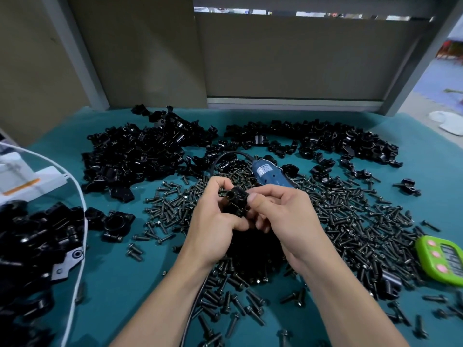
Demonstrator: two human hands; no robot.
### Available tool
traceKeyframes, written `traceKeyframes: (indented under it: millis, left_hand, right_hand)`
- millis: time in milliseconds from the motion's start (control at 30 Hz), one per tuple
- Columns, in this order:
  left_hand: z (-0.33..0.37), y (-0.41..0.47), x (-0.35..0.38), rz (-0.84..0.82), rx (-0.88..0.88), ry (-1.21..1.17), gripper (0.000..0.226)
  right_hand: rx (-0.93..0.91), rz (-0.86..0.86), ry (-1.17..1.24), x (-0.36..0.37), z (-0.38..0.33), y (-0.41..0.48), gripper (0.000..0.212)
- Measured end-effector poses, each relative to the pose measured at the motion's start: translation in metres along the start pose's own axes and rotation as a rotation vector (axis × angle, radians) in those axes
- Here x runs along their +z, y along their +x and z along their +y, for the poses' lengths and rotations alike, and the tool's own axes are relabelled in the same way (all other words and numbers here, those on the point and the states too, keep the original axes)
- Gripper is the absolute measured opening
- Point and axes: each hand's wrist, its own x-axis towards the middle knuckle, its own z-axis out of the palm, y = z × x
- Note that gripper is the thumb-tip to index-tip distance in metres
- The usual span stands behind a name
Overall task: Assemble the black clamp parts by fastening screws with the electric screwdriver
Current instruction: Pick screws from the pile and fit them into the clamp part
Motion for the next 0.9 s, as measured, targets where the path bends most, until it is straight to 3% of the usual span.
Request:
traceKeyframes:
  millis: [200, 433, 567, 700, 900]
  left_hand:
    - [0.004, 0.0, 0.001, -0.005, 0.003, -0.089, 0.048]
    - [0.012, -0.003, 0.002, -0.048, -0.025, -0.257, 0.045]
    - [0.013, -0.002, 0.003, -0.023, -0.027, -0.265, 0.043]
    - [0.015, -0.004, 0.005, -0.029, -0.046, -0.295, 0.033]
    - [0.017, -0.007, 0.003, 0.0, -0.046, -0.309, 0.012]
  right_hand:
    - [-0.052, 0.091, -0.251, 0.002, -0.001, -0.002, 0.016]
    - [-0.309, 0.208, -0.617, 0.003, -0.004, -0.01, 0.013]
    - [-0.306, 0.077, -0.499, 0.003, -0.005, -0.011, 0.024]
    - [-0.314, 0.106, -0.403, 0.005, -0.002, -0.011, 0.024]
    - [-0.23, 0.111, -0.039, -0.002, -0.005, -0.006, 0.03]
